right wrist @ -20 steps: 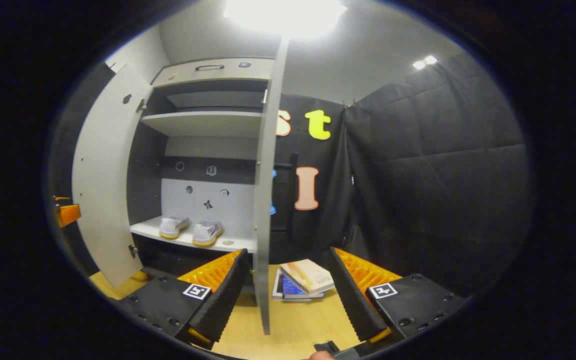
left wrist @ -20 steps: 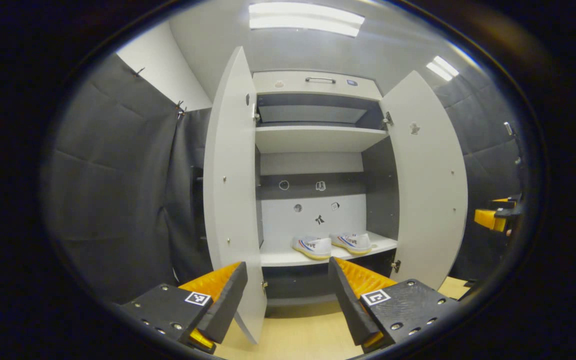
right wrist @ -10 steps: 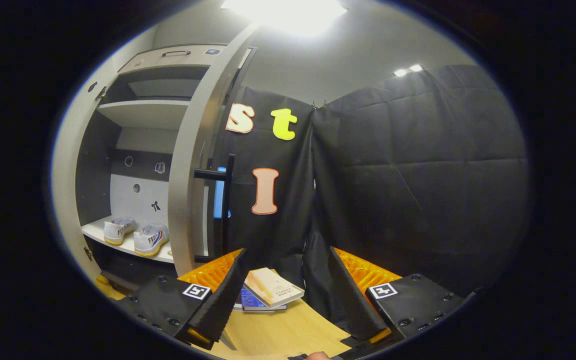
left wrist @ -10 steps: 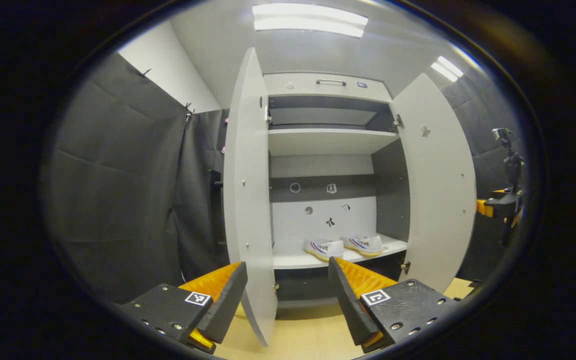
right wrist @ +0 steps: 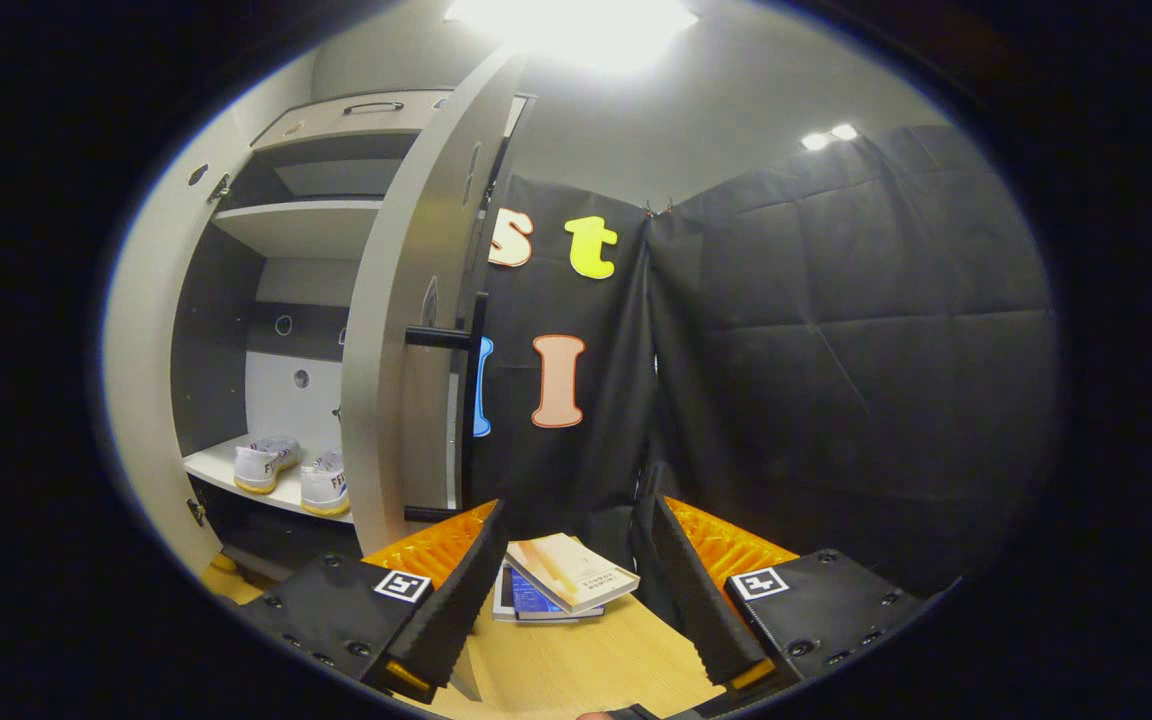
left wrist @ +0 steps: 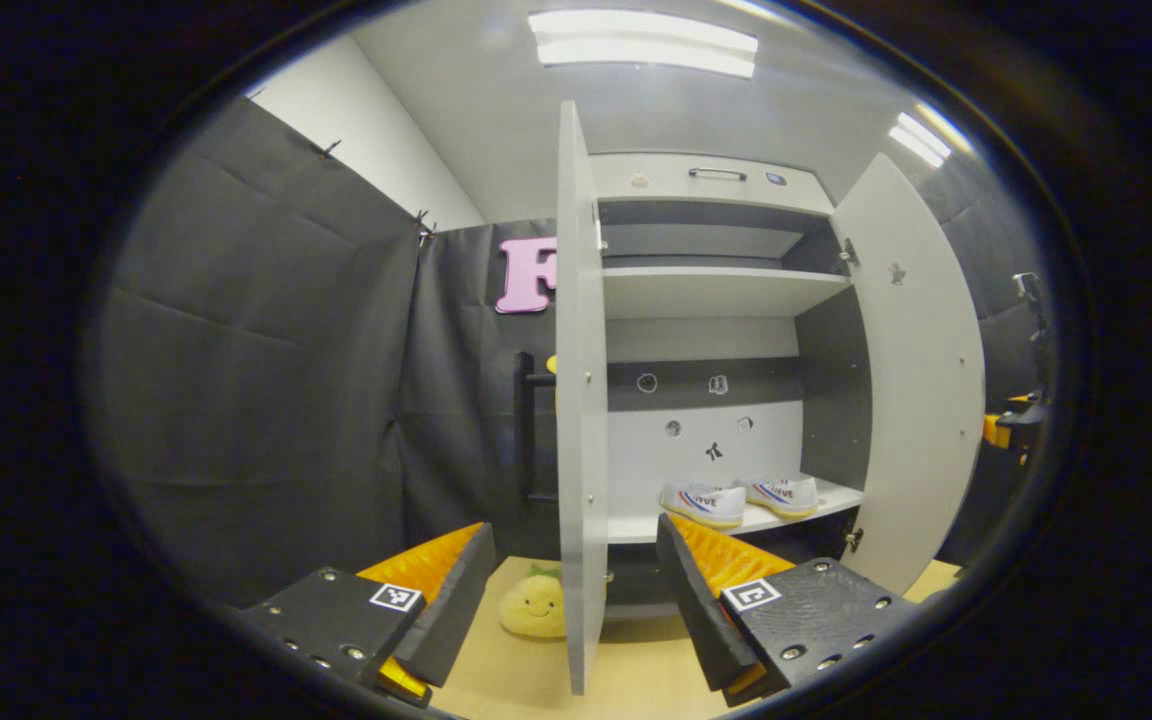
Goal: Grab one shoe with the right hand and put it into the shoe cabinet, grab the other shoe with the left hand and put it into the shoe cabinet; then close the right door with the right hand and the left door with the left hand.
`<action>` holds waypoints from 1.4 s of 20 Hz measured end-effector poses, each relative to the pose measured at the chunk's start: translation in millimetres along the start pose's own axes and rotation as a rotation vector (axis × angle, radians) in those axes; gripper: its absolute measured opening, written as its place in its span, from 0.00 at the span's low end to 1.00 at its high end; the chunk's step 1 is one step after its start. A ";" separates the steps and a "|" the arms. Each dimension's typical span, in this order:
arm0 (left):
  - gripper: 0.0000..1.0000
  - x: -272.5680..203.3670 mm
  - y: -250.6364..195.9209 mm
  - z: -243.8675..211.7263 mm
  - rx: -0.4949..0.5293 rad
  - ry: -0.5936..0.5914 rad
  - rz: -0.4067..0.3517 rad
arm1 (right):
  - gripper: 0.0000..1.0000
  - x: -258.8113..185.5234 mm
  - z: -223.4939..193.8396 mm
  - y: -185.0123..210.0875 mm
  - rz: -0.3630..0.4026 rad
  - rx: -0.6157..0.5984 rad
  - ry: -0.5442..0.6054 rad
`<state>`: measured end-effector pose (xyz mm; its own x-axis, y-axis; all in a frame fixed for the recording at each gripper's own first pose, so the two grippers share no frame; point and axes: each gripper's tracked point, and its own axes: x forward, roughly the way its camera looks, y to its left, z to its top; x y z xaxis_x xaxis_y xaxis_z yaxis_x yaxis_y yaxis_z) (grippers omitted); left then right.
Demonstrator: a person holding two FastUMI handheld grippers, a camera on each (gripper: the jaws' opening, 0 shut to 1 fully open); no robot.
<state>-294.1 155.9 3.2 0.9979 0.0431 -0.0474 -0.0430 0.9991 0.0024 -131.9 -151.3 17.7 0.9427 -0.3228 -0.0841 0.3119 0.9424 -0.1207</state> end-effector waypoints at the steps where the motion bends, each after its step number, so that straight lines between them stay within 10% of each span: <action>1: 0.93 -0.5 5.1 -0.2 -0.001 0.000 0.014 | 0.90 -2.8 0.7 6.7 0.018 0.005 -0.001; 12: 0.93 -4.8 55.3 -0.7 0.009 0.007 0.131 | 0.93 -14.2 7.8 95.6 0.239 0.021 -0.018; 28: 0.91 73.9 94.3 -12.3 0.028 0.028 0.236 | 0.98 -26.7 -11.3 89.9 0.251 -0.003 -0.013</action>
<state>-225.1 253.3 -12.4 0.9586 0.2760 -0.0704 -0.2734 0.9609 0.0442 -130.4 -58.9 -2.0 0.9921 -0.0773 -0.0990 0.0673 0.9926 -0.1009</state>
